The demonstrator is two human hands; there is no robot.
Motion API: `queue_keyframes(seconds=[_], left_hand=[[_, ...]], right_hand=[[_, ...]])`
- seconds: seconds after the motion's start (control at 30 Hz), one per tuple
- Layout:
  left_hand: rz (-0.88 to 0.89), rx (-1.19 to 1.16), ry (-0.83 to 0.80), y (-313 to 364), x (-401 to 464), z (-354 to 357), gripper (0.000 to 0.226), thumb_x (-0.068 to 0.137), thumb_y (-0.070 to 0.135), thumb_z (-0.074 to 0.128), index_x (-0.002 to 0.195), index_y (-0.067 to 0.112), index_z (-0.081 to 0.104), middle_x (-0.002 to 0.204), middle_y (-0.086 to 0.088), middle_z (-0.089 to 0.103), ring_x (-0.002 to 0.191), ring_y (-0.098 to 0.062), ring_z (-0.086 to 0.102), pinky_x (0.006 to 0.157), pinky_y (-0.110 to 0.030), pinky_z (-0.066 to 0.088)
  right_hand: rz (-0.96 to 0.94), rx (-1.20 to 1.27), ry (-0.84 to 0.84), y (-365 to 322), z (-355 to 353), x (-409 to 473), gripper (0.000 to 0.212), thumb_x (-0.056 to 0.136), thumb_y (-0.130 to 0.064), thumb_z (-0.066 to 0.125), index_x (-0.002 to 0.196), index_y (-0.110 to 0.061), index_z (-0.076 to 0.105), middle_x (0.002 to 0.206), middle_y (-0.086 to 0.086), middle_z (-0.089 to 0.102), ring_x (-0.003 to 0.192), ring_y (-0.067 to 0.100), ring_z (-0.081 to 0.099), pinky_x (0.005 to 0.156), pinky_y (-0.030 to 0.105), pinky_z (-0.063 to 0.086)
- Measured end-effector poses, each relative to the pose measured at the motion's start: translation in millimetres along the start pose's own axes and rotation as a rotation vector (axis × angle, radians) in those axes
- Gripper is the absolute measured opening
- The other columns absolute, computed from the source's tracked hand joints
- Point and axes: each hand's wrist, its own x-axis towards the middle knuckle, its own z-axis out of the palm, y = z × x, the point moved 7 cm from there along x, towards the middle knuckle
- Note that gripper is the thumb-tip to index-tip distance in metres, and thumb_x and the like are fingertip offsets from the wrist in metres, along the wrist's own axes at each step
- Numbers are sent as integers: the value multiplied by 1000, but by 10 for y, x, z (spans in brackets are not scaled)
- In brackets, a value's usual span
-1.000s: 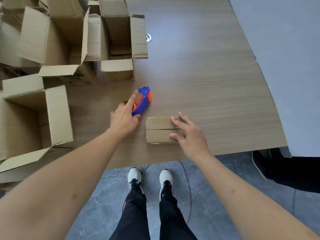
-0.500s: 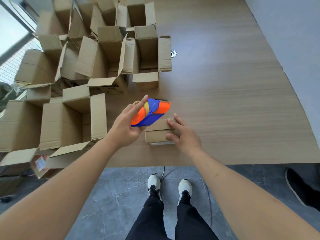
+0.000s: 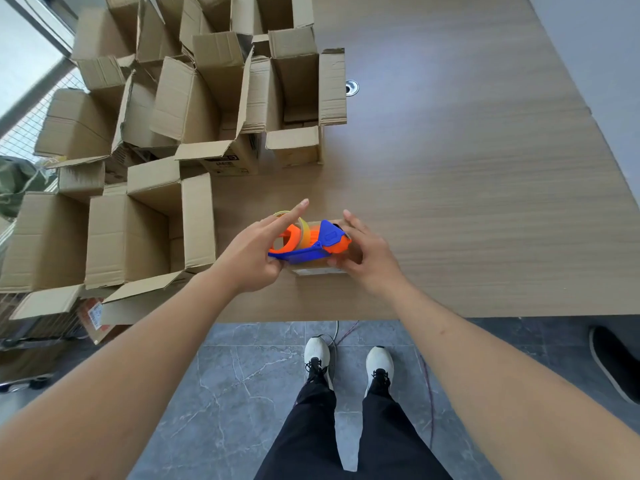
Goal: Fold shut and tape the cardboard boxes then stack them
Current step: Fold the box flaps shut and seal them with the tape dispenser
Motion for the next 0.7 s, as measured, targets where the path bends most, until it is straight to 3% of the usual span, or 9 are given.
queue_keyframes(seconds=[0.07, 0.13, 0.23, 0.33, 0.43, 0.6, 0.7], left_hand=[[-1, 14, -7, 3, 25, -18, 119, 73, -1, 75, 159, 53, 11, 118, 18, 53, 94, -17, 55, 77, -30, 47], [7, 18, -21, 21, 36, -27, 119, 73, 0, 77, 159, 52, 12, 121, 22, 53, 101, -17, 56, 81, -29, 48], [12, 35, -40, 44, 43, -32, 118, 73, -2, 75, 160, 50, 13, 129, 18, 57, 110, -19, 56, 86, -32, 49], [-1, 51, -69, 53, 36, -31, 118, 73, -5, 71, 160, 50, 12, 131, 12, 58, 112, -23, 56, 88, -42, 52], [-2, 80, -91, 61, 30, -30, 117, 74, -6, 69, 160, 50, 12, 129, 10, 59, 109, -24, 56, 85, -46, 53], [-15, 92, -99, 39, 40, -1, 115, 76, -5, 69, 160, 49, 14, 127, 8, 57, 109, -24, 55, 85, -47, 53], [-6, 104, -108, 5, 57, 21, 108, 77, -4, 64, 159, 50, 20, 127, 6, 55, 108, -25, 53, 89, -42, 49]], right_hand=[[64, 121, -118, 50, -46, -13, 85, 79, -3, 83, 153, -26, 46, 161, -13, 36, 141, -14, 31, 119, 38, 36], [122, 156, -162, 56, -152, 3, 83, 84, 2, 71, 153, -35, 43, 151, -22, 46, 133, -20, 37, 110, 29, 41], [143, 107, -61, -2, -399, 94, 65, 88, 5, 54, 140, -34, 57, 133, -23, 63, 128, -9, 51, 105, 30, 41], [78, 19, -3, -135, -524, 183, 51, 93, 2, 62, 129, -33, 67, 122, -17, 69, 115, 2, 60, 96, 29, 50], [42, -10, -63, -230, -448, 254, 41, 92, 3, 68, 120, -26, 75, 103, 1, 73, 94, 11, 66, 88, 29, 57], [16, 7, -68, -281, -376, 307, 29, 90, 8, 67, 104, -14, 81, 95, -2, 78, 88, 4, 73, 86, 22, 57], [17, 29, -27, -266, -359, 314, 16, 89, -2, 75, 99, -13, 82, 91, -3, 79, 87, 7, 74, 86, 28, 59]])
